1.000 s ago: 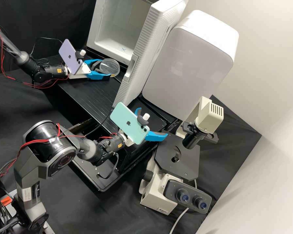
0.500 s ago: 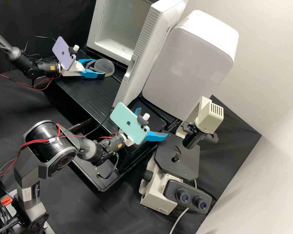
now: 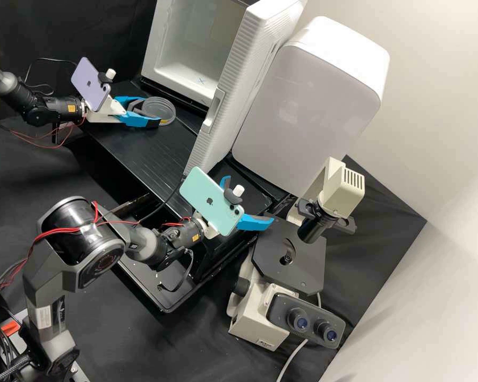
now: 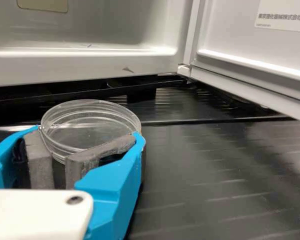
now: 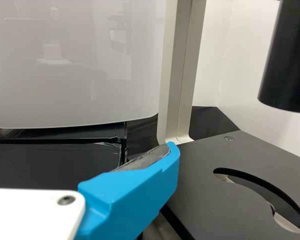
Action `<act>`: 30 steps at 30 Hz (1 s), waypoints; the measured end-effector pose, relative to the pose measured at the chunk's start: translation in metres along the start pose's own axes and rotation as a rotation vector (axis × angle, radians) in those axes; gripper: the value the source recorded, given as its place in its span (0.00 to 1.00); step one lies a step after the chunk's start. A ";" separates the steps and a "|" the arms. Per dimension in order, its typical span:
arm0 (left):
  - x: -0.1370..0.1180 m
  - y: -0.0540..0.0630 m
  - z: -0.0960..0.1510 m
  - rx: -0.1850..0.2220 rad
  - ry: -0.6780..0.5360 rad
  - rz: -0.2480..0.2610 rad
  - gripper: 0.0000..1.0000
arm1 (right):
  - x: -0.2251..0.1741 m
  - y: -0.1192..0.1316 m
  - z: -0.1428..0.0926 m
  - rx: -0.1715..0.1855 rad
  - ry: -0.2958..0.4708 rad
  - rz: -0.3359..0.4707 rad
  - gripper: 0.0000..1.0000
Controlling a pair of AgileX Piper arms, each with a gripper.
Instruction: Take the petri dish out of the incubator
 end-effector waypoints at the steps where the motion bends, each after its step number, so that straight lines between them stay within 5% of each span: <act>1: -0.001 0.000 -0.001 -0.001 -0.001 -0.003 0.00 | 0.000 0.000 0.000 0.000 0.000 0.000 1.00; 12: -0.029 0.008 -0.006 -0.023 -0.040 -0.044 0.00 | 0.000 0.000 0.000 0.000 0.000 0.000 1.00; 30: -0.055 0.012 -0.002 0.051 -0.163 -0.086 0.00 | 0.000 0.000 0.000 0.000 0.000 0.000 1.00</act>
